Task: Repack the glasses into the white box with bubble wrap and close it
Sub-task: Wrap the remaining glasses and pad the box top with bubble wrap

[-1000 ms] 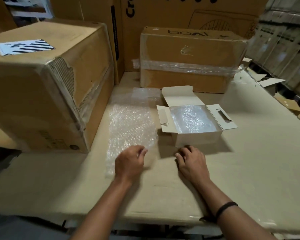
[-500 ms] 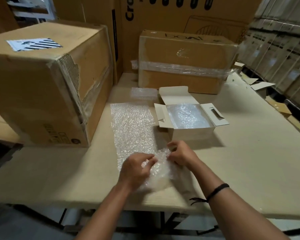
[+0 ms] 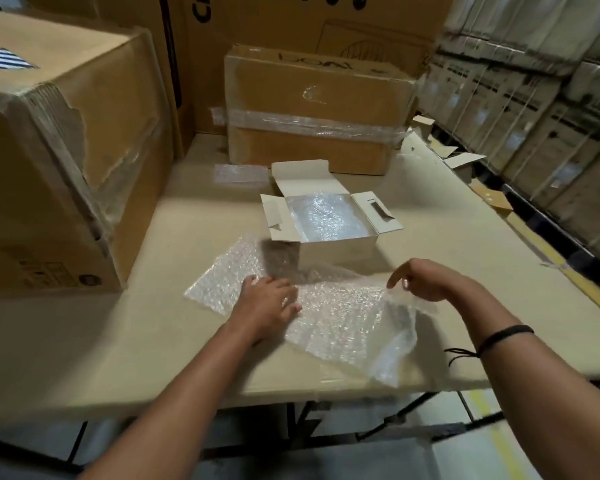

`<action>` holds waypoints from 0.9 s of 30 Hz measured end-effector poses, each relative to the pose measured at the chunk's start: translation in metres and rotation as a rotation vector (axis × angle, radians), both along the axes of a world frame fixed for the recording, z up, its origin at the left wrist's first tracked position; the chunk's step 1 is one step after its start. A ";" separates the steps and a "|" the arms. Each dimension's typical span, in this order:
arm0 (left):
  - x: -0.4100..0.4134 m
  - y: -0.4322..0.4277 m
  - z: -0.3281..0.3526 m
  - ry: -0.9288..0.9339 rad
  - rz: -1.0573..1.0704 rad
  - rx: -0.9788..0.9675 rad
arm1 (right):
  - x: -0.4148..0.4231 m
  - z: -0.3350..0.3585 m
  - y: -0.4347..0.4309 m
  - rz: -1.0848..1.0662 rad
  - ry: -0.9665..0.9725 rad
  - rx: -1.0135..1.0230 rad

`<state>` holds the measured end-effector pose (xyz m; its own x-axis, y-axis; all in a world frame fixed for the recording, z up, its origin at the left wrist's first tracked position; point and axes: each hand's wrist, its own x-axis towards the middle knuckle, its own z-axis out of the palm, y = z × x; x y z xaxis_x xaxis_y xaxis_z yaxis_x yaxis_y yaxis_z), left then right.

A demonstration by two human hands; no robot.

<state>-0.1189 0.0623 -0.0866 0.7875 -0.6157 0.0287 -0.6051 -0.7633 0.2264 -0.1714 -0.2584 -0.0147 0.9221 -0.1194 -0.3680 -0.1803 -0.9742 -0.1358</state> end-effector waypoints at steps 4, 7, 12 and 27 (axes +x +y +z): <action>-0.029 -0.019 -0.001 -0.076 -0.044 -0.136 | 0.006 -0.011 -0.027 -0.051 -0.097 -0.152; -0.043 -0.031 -0.005 -0.116 -0.035 -0.174 | 0.013 -0.013 -0.030 -0.047 -0.108 -0.265; -0.051 -0.041 -0.008 -0.140 0.076 -0.233 | 0.009 -0.027 -0.030 -0.006 -0.278 -0.381; -0.084 0.013 -0.001 -0.178 0.942 -0.117 | -0.017 -0.080 0.037 0.091 -0.226 -0.029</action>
